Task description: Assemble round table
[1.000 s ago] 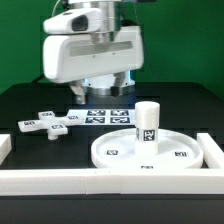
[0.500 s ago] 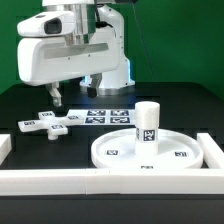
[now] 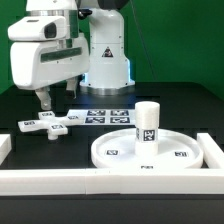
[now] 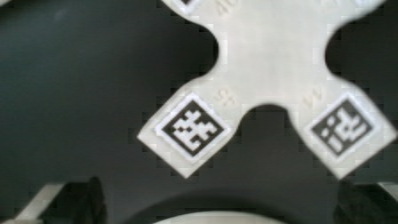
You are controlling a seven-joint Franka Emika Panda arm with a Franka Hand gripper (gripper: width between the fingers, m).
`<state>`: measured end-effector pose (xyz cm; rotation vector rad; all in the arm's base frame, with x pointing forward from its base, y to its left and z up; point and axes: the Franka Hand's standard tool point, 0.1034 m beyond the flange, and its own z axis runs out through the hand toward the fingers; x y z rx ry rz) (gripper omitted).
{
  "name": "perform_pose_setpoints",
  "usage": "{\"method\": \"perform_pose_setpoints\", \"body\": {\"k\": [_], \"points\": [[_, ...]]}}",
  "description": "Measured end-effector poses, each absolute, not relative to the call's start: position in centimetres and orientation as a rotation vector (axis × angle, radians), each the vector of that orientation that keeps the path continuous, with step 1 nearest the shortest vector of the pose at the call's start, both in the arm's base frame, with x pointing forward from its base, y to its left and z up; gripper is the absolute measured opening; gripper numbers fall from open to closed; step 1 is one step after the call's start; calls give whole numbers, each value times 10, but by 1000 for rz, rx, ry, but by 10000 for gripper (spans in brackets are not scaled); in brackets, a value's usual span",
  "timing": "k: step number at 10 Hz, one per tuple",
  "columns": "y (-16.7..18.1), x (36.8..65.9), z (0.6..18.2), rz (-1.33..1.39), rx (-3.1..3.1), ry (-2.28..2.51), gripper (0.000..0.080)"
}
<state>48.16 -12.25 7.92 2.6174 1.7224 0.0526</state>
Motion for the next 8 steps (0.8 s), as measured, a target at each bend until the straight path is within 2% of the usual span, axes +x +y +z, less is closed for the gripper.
{"method": "perform_pose_setpoints", "body": {"k": [4,8], "points": [[-120,480,77,45,2613,1732,649],[-139,461,65,18,2538,1869,649]]}}
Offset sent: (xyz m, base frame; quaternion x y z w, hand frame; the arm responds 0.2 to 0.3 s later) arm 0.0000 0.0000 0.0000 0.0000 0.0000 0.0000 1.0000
